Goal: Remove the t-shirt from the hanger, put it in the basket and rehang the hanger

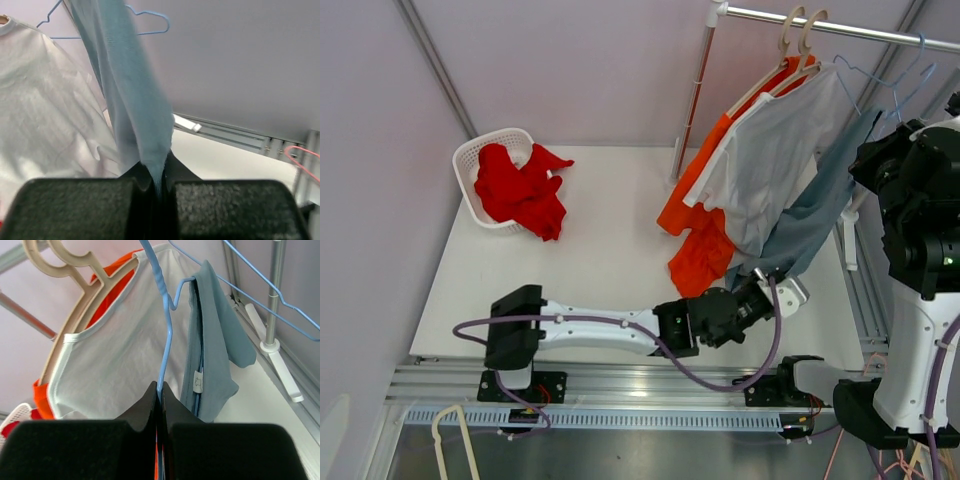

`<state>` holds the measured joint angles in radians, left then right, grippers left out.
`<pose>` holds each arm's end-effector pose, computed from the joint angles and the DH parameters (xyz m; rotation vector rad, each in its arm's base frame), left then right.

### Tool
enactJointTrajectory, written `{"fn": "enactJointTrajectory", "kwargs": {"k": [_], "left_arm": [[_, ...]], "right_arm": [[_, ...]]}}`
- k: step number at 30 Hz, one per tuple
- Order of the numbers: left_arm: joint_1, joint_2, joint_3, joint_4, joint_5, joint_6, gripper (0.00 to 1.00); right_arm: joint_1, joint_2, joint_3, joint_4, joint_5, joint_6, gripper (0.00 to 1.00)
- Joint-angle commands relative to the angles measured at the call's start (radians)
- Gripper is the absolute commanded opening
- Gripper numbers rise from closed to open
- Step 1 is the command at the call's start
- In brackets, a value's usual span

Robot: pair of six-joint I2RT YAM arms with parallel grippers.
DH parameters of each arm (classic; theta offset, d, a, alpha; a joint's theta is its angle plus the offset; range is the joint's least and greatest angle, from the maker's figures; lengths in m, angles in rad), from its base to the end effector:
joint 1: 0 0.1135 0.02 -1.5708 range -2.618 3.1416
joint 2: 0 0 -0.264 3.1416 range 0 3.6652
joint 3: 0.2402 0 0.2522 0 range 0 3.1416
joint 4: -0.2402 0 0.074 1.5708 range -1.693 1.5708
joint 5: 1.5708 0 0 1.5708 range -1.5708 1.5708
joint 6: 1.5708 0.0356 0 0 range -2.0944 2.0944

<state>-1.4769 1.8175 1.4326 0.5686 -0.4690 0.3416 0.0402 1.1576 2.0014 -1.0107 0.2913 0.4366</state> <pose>0.0571 -0.4346 0.3525 0.8449 1.1602 -0.6143 0.1389 -0.0046 0.5602 0.5474 1.6428 0.0982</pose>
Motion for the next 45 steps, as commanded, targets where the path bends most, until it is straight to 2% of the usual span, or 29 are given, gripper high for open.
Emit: {"fn": "enactJointTrajectory", "kwargs": {"k": [1, 5, 8, 12, 16, 18, 20, 21, 24, 25, 26, 27, 29, 30, 32, 33, 36, 37, 38, 39, 40, 42, 43, 45], "left_arm": [[-0.074, -0.176, -0.062, 0.033, -0.034, 0.013, 0.01], [-0.147, -0.283, -0.156, 0.073, -0.056, 0.037, 0.01], [-0.181, -0.319, -0.172, 0.059, -0.071, 0.046, 0.01], [-0.209, -0.349, -0.216, 0.088, -0.108, 0.063, 0.01], [-0.220, -0.369, -0.271, 0.060, -0.082, -0.027, 0.01], [-0.217, -0.347, -0.296, 0.070, -0.082, -0.065, 0.01], [-0.188, -0.267, -0.269, 0.051, -0.091, -0.102, 0.01], [-0.163, -0.239, -0.239, 0.018, -0.082, -0.186, 0.01], [-0.021, -0.178, -0.184, -0.114, 0.084, -0.329, 0.01], [0.069, -0.161, -0.075, -0.171, 0.130, -0.437, 0.01], [0.111, -0.115, -0.031, -0.293, 0.224, -0.473, 0.01], [0.153, -0.089, 0.021, -0.352, 0.257, -0.513, 0.01], [0.239, 0.016, 0.255, -0.465, 0.283, -0.520, 0.01], [0.281, 0.061, 0.317, -0.583, 0.280, -0.517, 0.01], [0.326, 0.162, 0.614, -0.691, 0.299, -0.516, 0.01], [0.370, 0.278, 0.788, -0.817, 0.325, -0.541, 0.01], [0.421, 0.385, 1.023, -0.969, 0.387, -0.605, 0.01], [0.422, 0.356, 0.990, -0.960, 0.439, -0.610, 0.01], [0.417, 0.309, 0.788, -0.919, 0.458, -0.612, 0.01], [0.402, 0.249, 0.700, -0.859, 0.461, -0.618, 0.01], [0.392, 0.121, 0.618, -0.739, 0.496, -0.618, 0.01], [0.369, 0.021, 0.424, -0.690, 0.498, -0.612, 0.01], [0.366, -0.015, 0.410, -0.700, 0.507, -0.609, 0.01], [0.363, -0.087, 0.419, -0.788, 0.544, -0.598, 0.01]], "right_arm": [[0.004, 0.034, -0.029, 0.141, 0.051, -0.050, 0.00], [0.003, 0.079, -0.036, 0.184, 0.138, -0.105, 0.00], [-0.023, 0.099, -0.030, 0.208, 0.152, -0.119, 0.00], [-0.095, 0.126, -0.012, 0.204, 0.094, -0.113, 0.00], [-0.158, 0.146, 0.010, 0.210, 0.028, -0.101, 0.00], [-0.172, 0.174, 0.084, 0.155, -0.007, -0.093, 0.00], [-0.172, 0.182, 0.152, 0.109, -0.056, -0.081, 0.00], [-0.171, 0.176, 0.163, 0.077, -0.072, -0.072, 0.00], [-0.171, 0.152, 0.189, 0.018, -0.118, -0.073, 0.00], [-0.171, 0.148, 0.198, -0.003, -0.130, -0.068, 0.00], [-0.172, 0.143, 0.206, -0.041, -0.168, -0.065, 0.00], [-0.172, 0.139, 0.211, -0.058, -0.191, -0.058, 0.00], [-0.172, 0.125, 0.212, -0.097, -0.274, -0.029, 0.00], [-0.172, 0.120, 0.208, -0.104, -0.317, -0.016, 0.00], [-0.157, 0.111, 0.203, -0.120, -0.374, 0.017, 0.00], [-0.139, 0.102, 0.192, -0.114, -0.377, 0.019, 0.00], [-0.095, 0.065, 0.146, -0.033, -0.293, -0.033, 0.00], [-0.095, 0.063, 0.145, -0.011, -0.252, -0.064, 0.00], [-0.095, 0.074, 0.157, 0.030, -0.227, -0.129, 0.00], [-0.097, 0.089, 0.169, 0.040, -0.221, -0.163, 0.00], [-0.102, 0.115, 0.198, 0.035, -0.239, -0.194, 0.00], [-0.115, 0.195, 0.278, 0.037, -0.280, -0.232, 0.00], [-0.117, 0.206, 0.277, 0.061, -0.328, -0.239, 0.00], [-0.114, 0.205, 0.217, 0.158, -0.328, -0.243, 0.00]]}}
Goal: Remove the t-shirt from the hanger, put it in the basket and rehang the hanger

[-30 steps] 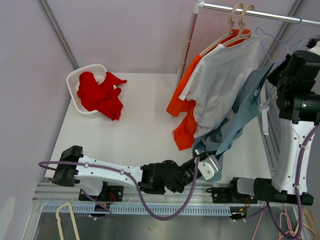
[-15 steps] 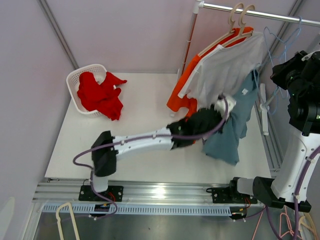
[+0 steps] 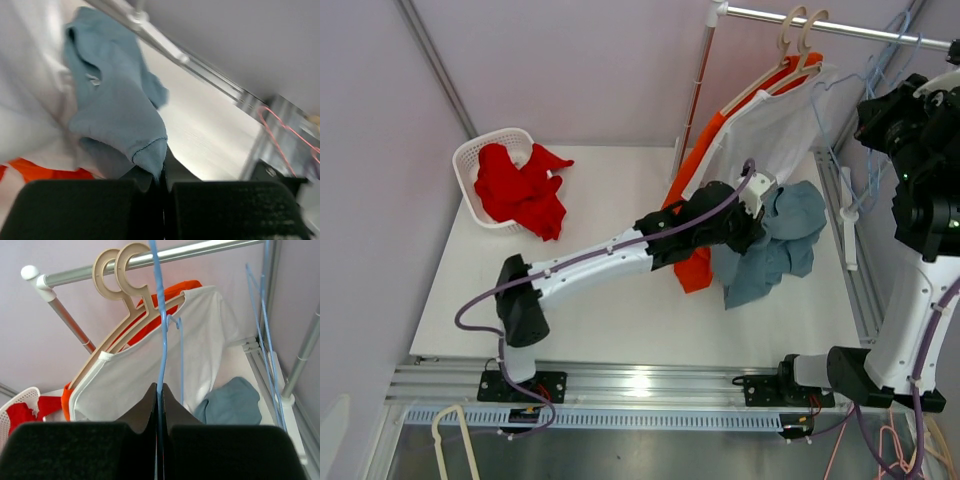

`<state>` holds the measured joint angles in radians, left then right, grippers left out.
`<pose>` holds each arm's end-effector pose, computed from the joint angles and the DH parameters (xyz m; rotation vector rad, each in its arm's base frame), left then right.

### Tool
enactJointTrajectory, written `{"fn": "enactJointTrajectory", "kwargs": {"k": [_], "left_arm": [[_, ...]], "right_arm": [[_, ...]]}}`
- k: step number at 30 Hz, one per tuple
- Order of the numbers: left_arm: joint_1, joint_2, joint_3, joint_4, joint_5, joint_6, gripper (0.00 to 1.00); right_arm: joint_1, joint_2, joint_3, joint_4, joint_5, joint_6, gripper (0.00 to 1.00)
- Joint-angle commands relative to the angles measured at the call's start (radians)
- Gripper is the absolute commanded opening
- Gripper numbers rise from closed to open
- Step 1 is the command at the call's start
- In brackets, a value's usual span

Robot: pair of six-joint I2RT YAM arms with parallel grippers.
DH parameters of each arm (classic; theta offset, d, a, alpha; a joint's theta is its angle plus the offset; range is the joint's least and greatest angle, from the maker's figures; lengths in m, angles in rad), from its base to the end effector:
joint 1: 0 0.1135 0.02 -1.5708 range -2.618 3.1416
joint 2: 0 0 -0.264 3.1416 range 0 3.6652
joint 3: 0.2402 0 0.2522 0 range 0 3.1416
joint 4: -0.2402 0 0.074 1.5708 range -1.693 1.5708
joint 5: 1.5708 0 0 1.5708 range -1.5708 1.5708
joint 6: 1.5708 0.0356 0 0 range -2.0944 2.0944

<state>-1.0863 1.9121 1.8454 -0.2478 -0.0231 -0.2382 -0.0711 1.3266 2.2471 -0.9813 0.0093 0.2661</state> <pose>0.2154 -0.4076 0.3719 0.8009 1.8146 -0.8677 0.1657 -0.0121 0.5943 0.2812 1.6091 0.1421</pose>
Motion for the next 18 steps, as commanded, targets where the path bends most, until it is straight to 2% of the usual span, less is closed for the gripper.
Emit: {"fn": "enactJointTrajectory", "kwargs": {"k": [1, 5, 8, 12, 17, 18], "left_arm": [[-0.026, -0.205, 0.003, 0.007, 0.106, -0.009, 0.01], [-0.011, -0.346, 0.026, -0.050, 0.106, 0.027, 0.01], [0.058, -0.375, 0.132, -0.102, 0.097, 0.043, 0.01], [0.217, -0.343, 0.384, -0.191, 0.092, 0.057, 0.01], [0.385, -0.326, 0.488, -0.084, 0.069, 0.063, 0.01], [0.447, -0.318, 0.514, -0.068, 0.069, 0.050, 0.01]], "right_arm": [[-0.002, 0.036, -0.043, 0.153, -0.048, -0.077, 0.00], [-0.006, 0.074, -0.050, 0.239, -0.042, -0.102, 0.00], [-0.006, 0.115, -0.035, 0.277, -0.026, -0.120, 0.00], [-0.007, 0.164, 0.012, 0.302, -0.011, -0.145, 0.00], [-0.025, 0.232, 0.084, 0.328, 0.014, -0.151, 0.00], [-0.029, 0.249, 0.106, 0.322, 0.012, -0.150, 0.00]]}}
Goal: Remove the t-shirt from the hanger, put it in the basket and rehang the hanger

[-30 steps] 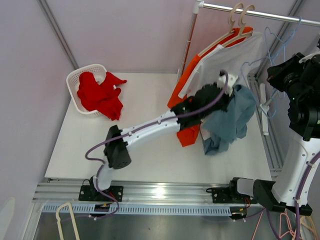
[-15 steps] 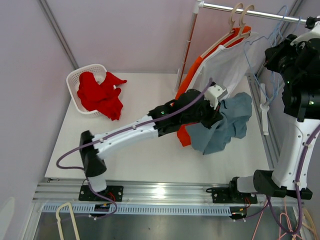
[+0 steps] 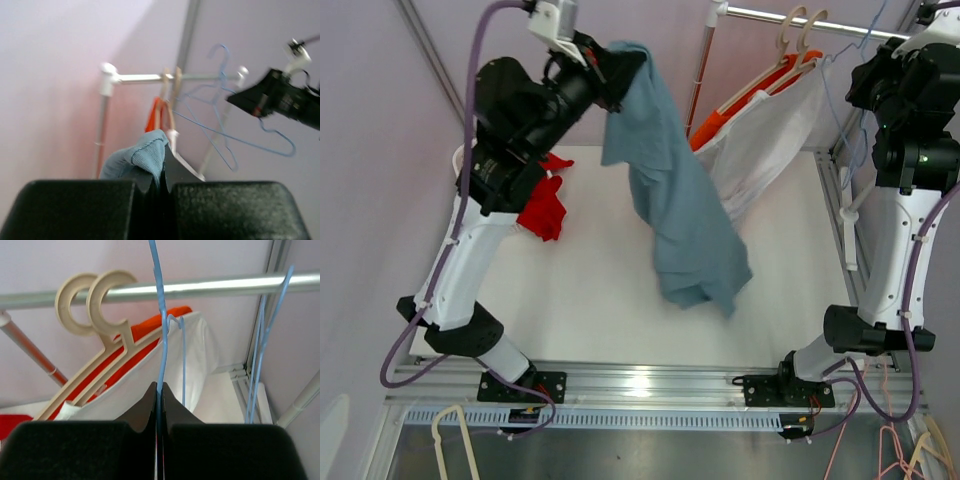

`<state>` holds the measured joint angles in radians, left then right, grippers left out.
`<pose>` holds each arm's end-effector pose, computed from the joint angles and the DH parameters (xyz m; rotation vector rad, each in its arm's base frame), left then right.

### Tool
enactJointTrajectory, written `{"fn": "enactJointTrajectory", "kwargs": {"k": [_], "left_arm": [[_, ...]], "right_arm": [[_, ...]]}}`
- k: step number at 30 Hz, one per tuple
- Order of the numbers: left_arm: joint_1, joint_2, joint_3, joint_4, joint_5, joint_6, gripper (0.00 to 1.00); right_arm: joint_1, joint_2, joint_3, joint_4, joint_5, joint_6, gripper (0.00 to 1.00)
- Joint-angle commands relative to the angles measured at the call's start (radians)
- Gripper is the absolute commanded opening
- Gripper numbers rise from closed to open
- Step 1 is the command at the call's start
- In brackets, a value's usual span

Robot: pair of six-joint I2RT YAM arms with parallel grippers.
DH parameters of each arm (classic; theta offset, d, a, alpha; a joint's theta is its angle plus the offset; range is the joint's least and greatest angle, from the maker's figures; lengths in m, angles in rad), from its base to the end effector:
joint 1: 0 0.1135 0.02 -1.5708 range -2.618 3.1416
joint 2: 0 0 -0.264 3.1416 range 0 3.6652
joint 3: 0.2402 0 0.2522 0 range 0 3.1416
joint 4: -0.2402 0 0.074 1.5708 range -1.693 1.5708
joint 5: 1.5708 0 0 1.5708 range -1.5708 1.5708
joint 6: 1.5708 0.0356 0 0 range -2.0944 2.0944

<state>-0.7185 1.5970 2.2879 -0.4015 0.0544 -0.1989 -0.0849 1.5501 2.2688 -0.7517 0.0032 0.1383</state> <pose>0.2114 -0.1874 0.6110 0.3872 1.2683 -0.8193 0.2680 -0.0229 0.5803 0.1811 1.5937 0.0389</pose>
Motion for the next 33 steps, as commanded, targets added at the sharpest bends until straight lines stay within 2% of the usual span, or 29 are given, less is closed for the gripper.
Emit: {"fn": "enactJointTrajectory", "kwargs": {"k": [1, 7, 14, 18, 21, 23, 28, 29, 33], "left_arm": [[0.118, 0.017, 0.088, 0.111, -0.001, -0.005, 0.01], [0.399, 0.050, 0.047, 0.314, 0.033, -0.152, 0.01], [0.654, 0.231, 0.215, 0.484, 0.012, -0.223, 0.01], [0.813, 0.283, 0.211, 0.556, 0.002, -0.275, 0.01], [0.852, 0.285, 0.168, 0.552, -0.008, -0.252, 0.01], [0.861, 0.268, 0.043, 0.572, -0.025, -0.215, 0.01], [0.869, 0.199, -0.128, 0.561, -0.143, -0.145, 0.01], [0.870, 0.192, -0.209, 0.541, -0.148, -0.134, 0.01], [0.870, 0.169, -0.364, 0.506, -0.142, -0.148, 0.01]], "right_arm": [[-0.018, 0.042, 0.106, 0.089, 0.015, -0.022, 0.00], [-0.036, 0.114, 0.150, 0.143, 0.008, -0.008, 0.00], [-0.049, 0.212, 0.184, 0.187, 0.008, -0.003, 0.00], [-0.050, 0.258, 0.184, 0.212, 0.009, -0.006, 0.00], [-0.053, 0.289, 0.176, 0.216, 0.015, -0.006, 0.00], [-0.053, 0.300, 0.155, 0.230, 0.017, -0.008, 0.00], [-0.056, 0.297, 0.091, 0.244, 0.021, -0.014, 0.00], [-0.059, 0.288, 0.059, 0.245, 0.021, -0.013, 0.00], [-0.065, 0.251, -0.046, 0.275, 0.009, -0.002, 0.00]]}}
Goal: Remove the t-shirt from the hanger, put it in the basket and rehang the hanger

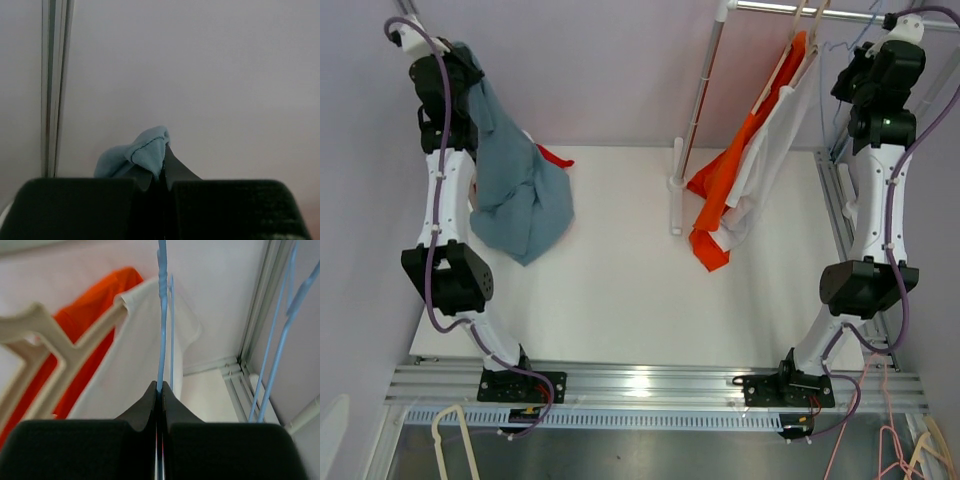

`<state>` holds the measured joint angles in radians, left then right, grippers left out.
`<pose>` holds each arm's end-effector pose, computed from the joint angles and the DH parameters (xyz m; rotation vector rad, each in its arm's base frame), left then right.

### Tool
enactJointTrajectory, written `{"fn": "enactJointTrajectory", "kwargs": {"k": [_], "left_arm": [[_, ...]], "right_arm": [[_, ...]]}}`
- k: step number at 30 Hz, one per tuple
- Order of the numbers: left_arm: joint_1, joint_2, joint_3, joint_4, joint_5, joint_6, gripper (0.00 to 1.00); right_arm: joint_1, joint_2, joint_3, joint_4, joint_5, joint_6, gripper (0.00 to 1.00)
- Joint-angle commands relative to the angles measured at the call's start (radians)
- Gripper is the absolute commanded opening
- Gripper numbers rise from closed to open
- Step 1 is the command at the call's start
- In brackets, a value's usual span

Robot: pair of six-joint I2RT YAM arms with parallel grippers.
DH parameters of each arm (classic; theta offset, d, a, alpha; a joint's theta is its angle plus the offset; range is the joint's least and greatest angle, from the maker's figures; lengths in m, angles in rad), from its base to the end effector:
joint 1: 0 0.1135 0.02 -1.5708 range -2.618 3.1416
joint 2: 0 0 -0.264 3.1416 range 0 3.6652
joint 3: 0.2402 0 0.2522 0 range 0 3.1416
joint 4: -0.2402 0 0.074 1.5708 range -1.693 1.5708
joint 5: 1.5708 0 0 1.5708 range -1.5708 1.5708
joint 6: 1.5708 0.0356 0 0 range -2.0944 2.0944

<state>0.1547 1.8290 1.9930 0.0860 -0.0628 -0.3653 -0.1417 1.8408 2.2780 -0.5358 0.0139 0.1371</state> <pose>0.4200 0.0678 0.4950 -0.3914 1.2633 -0.1375 0.3920 -0.0564 0.5152 0.2424 1.6517 -0.0151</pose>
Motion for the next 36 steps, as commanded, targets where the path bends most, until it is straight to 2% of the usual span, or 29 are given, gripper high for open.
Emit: {"fn": "enactJointTrajectory", "kwargs": {"k": [1, 7, 11, 15, 16, 17, 18, 19, 20, 23, 25, 27, 31, 32, 33, 36], "left_arm": [[-0.003, -0.063, -0.104, -0.008, -0.028, 0.014, 0.01], [-0.004, -0.068, -0.247, -0.126, -0.141, -0.017, 0.01], [-0.004, -0.024, -0.203, -0.366, -0.262, -0.121, 0.01], [-0.004, -0.004, -0.218, -0.440, -0.239, -0.199, 0.01], [-0.004, -0.004, -0.230, -0.440, -0.239, -0.202, 0.01], [-0.004, -0.007, -0.246, -0.431, -0.212, -0.198, 0.01], [-0.004, -0.011, -0.264, -0.419, -0.206, -0.179, 0.12], [-0.003, -0.007, -0.263, -0.423, -0.204, -0.179, 0.30], [-0.001, -0.005, -0.257, -0.430, -0.189, -0.179, 0.67], [0.000, 0.024, -0.195, -0.503, -0.178, -0.190, 0.99], [-0.003, 0.032, -0.162, -0.544, -0.167, -0.192, 0.99], [-0.024, 0.006, -0.180, -0.520, -0.149, -0.163, 0.99], [-0.124, -0.191, -0.293, -0.329, -0.167, -0.026, 0.99], [-0.144, -0.232, -0.334, -0.233, -0.164, 0.041, 0.99], [-0.214, -0.270, -0.376, -0.179, -0.110, 0.073, 0.99], [-0.323, -0.401, -0.421, -0.037, -0.036, 0.167, 0.99]], "right_arm": [[-0.010, -0.051, -0.075, 0.065, -0.002, -0.001, 0.00], [-0.010, -0.120, -0.199, 0.071, 0.017, -0.001, 0.00], [-0.013, -0.164, -0.267, 0.083, 0.026, 0.001, 0.02], [-0.018, -0.190, -0.276, 0.068, 0.031, 0.006, 0.18], [-0.019, -0.196, -0.269, 0.063, 0.029, 0.006, 0.29], [-0.018, -0.198, -0.261, 0.048, 0.029, 0.006, 0.32], [-0.019, -0.206, -0.249, 0.036, 0.031, 0.007, 0.35], [-0.018, -0.206, -0.218, 0.005, 0.032, 0.009, 0.37], [-0.019, -0.209, -0.197, -0.013, 0.037, 0.010, 0.40], [-0.019, -0.216, -0.124, -0.081, 0.040, 0.025, 0.44], [-0.012, -0.230, -0.091, -0.111, 0.025, 0.039, 0.45], [-0.004, -0.232, -0.063, -0.137, 0.018, 0.056, 0.50], [0.027, -0.222, -0.005, -0.190, 0.002, 0.090, 0.54], [0.034, -0.219, 0.000, -0.187, -0.002, 0.108, 0.54], [0.037, -0.216, 0.001, -0.182, -0.032, 0.116, 0.54], [0.051, -0.180, 0.026, -0.161, -0.084, 0.140, 0.54]]}}
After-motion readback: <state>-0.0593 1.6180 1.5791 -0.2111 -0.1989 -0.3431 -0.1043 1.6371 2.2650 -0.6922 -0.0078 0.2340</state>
